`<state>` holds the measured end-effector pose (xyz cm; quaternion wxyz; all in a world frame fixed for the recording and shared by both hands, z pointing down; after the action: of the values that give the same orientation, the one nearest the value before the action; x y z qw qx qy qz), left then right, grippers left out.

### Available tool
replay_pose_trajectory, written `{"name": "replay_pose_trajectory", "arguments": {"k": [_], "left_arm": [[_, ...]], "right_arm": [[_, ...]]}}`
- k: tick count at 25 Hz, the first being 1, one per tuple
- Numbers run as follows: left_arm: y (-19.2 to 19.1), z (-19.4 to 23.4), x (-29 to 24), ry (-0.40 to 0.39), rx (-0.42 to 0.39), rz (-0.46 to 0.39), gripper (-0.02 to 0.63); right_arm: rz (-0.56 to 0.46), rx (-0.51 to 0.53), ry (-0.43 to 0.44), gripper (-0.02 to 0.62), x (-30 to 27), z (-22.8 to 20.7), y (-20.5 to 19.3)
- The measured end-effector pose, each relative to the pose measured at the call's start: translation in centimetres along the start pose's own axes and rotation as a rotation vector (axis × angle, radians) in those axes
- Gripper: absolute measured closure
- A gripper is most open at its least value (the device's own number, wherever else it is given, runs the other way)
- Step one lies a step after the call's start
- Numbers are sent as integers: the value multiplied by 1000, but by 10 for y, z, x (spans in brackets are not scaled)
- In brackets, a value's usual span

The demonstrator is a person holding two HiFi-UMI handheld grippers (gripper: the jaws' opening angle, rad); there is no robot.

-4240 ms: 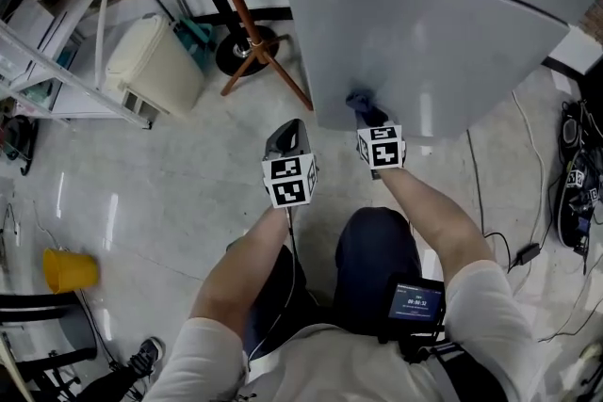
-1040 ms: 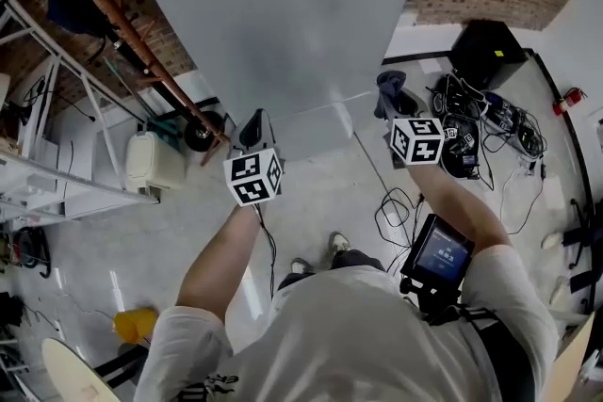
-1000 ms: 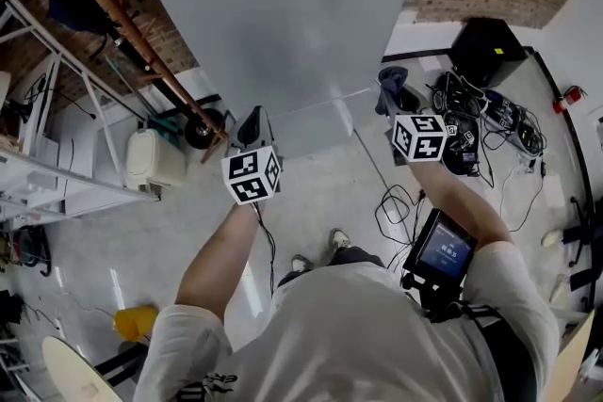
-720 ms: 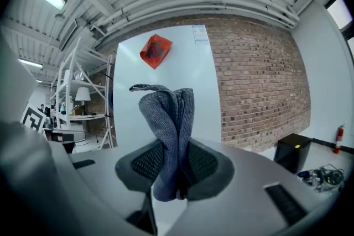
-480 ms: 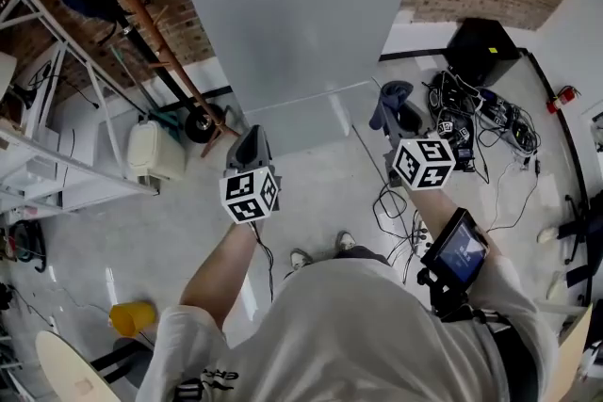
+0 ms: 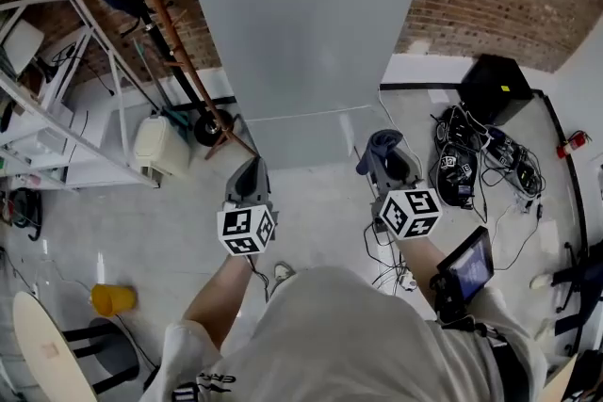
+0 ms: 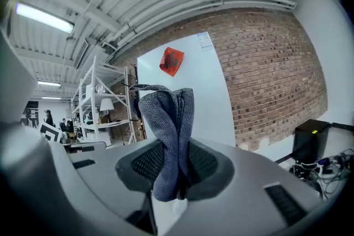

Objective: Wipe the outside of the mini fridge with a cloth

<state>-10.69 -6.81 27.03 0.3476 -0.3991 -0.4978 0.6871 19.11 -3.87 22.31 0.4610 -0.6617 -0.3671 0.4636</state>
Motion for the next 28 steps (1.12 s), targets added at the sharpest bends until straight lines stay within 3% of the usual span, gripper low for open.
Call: {"name": "replay_pose_trajectory", "arguments": {"k": [8, 16, 22, 28], "left_arm": [[-26, -61, 35, -16, 21, 41, 606], [-37, -100, 47, -50, -28, 23, 606], [-44, -106, 52, -8, 18, 2, 606], [-41, -102, 65, -16, 1, 9, 606]], "right_arm": [[41, -27, 77, 491, 55, -22, -40], [80, -16, 58, 491, 93, -30, -54], [79, -10, 51, 491, 98, -18, -55], [81, -27, 59, 491, 95, -2, -61]]}}
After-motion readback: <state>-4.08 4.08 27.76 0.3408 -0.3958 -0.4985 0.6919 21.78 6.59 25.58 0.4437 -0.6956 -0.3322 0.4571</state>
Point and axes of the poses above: the fingertips, and each gripper's own axes: x backward along the fingers, z to its left, y out of its top, the point moved 7 cm from there along x, backward along the fingers, and after that the axes turned 7 degrees about z, right-handed, at the moved point
